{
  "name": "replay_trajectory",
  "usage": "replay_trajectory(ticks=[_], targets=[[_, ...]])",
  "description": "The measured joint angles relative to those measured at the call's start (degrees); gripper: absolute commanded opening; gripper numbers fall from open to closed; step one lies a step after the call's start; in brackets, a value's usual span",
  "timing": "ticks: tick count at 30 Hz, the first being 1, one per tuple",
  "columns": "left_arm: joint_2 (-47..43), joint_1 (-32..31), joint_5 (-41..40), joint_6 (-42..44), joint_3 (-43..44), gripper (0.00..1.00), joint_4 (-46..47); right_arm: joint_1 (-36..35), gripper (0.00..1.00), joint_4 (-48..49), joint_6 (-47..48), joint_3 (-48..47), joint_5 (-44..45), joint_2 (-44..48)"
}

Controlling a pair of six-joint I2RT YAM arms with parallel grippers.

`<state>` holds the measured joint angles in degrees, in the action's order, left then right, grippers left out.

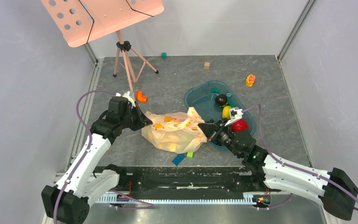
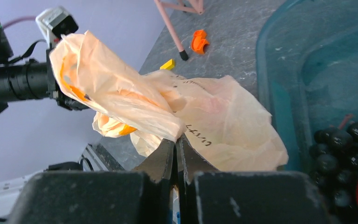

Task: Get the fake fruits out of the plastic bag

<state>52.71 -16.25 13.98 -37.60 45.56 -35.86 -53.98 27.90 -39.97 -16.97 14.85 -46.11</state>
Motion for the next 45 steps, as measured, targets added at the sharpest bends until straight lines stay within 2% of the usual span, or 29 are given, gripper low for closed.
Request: replay_trajectory(ticks=[4,7,9,11,13,14,19,23,27,29,37,45], targets=[[0.0,0.0,-0.3,0.0,0.0,0.04,-0.1,0.2,0.0,-1.5,-3.3,2.2,3.5,3.4],[0.0,0.0,-0.5,0.5,0.0,0.38,-0.1,0.2,0.0,-2.0,-4.0,2.5,4.5,3.8],[0.0,0.4,-1.6,2.3,0.0,0.66,-0.5,0.7,0.0,-2.3,-3.5,2.5,5.6,3.7],[-0.1,1.0,-1.9,4.0,0.0,0.78,-0.9,1.3,0.0,-2.3,-2.7,2.4,6.1,3.0],[-0.7,1.2,-1.7,5.2,0.5,0.96,-1.6,1.6,0.0,-2.4,-1.9,2.1,6.3,1.9],[-1.2,1.1,-1.4,6.2,1.1,0.99,-1.8,1.6,0.0,-2.4,-1.6,1.8,6.3,1.4],[-6.5,-2.4,-0.4,9.7,6.6,1.0,-0.8,1.6,0.0,-3.2,0.2,-1.1,5.6,-0.9],[-8.7,-13.2,-5.9,13.8,11.4,1.0,1.9,2.2,0.0,-5.9,2.0,-7.1,2.8,-4.6],[-8.6,-26.5,-12.8,18.1,11.2,1.0,4.4,3.8,0.0,-8.2,3.8,-15.8,-4.8,-10.3],[-8.6,-29.6,-14.7,20.3,10.0,1.0,5.7,4.5,0.0,-8.4,4.6,-19.0,-9.3,-12.7],[-6.9,-34.9,-21.7,29.1,7.6,1.0,8.3,5.5,0.0,-8.3,5.4,-21.6,-20.0,-15.8],[2.9,-43.3,-35.3,36.3,8.3,1.0,9.7,5.9,0.0,-8.2,5.3,-21.6,-24.0,-15.8]])
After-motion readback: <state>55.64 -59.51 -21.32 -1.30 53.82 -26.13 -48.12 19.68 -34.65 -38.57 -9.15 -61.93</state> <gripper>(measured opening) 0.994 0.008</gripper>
